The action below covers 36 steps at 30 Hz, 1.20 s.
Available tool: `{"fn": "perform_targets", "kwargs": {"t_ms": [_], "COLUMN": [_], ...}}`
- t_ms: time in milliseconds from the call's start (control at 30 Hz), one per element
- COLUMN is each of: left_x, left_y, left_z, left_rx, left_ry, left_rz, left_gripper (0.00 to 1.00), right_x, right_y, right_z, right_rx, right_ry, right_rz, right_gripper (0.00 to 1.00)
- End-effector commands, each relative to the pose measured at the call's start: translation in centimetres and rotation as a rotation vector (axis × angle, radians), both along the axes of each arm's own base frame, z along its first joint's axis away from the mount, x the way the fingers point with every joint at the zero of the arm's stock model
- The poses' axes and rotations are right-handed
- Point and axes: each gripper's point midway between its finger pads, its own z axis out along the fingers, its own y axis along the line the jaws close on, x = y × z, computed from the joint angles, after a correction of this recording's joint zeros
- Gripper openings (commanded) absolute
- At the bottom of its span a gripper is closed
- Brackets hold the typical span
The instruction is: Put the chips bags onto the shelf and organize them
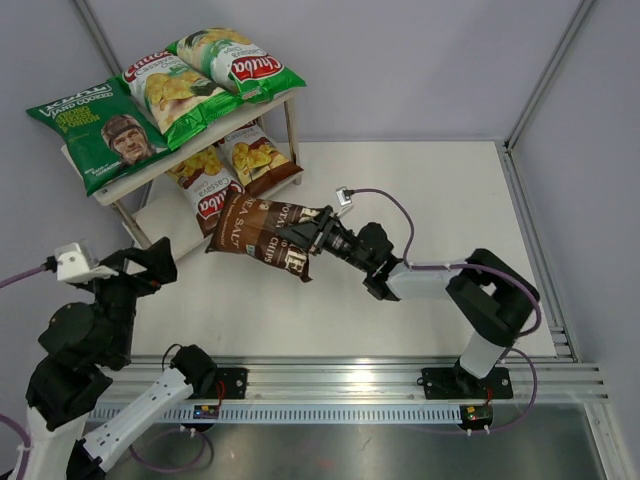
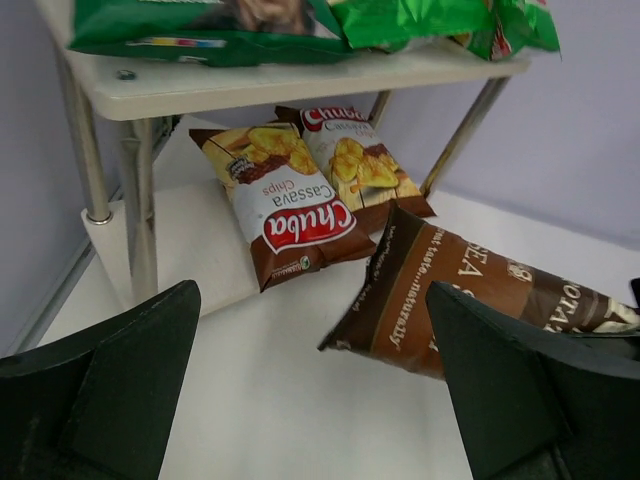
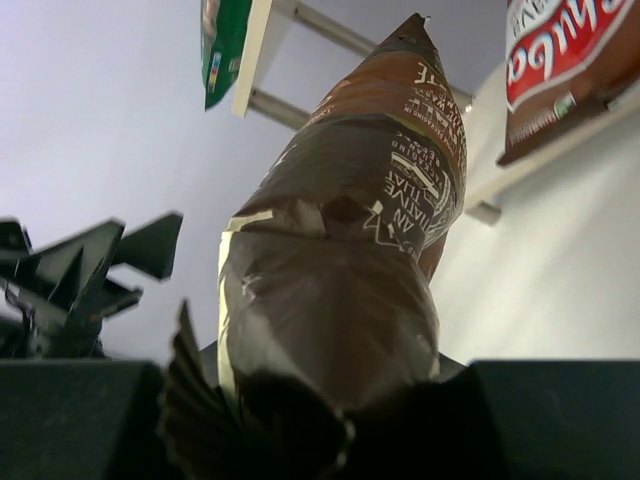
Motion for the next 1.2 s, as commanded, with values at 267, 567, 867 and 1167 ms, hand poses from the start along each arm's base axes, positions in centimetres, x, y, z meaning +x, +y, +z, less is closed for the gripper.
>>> {"fn": "perform_targets", "kwargs": {"t_ms": [267,567,867,1167], "left_x": [-2.5,-2.1,-2.4,-2.5], "left_y": [5.1,4.2,4.1,3.9], "left_z": [1.5,1.0,1.0,1.1], "left_rx": [-0.133,-0.112,-0.124,-0.128], "left_ry": [-0.148,-0.142,-0.161,-0.161], "left_rz": [0.196,0.181,0.178,0.167], "left_gripper": [0.99,0.99,0.99,0.99], "right_x": [6.6,9.8,12.6,15.0], "right_y": [7.2,12.8,18.2,21.9], "right_z": [5.3,3.7,3.6,2.7], "right_rx": [0.168,0.1,0.015,-0.032], "right_ry": [-0.134,-0.147,-0.244,-0.291], "right_rz": [-0.043,-0.062,-0.135,-0.227], "right_gripper": [0.05,0.04,0.04,0.05]}}
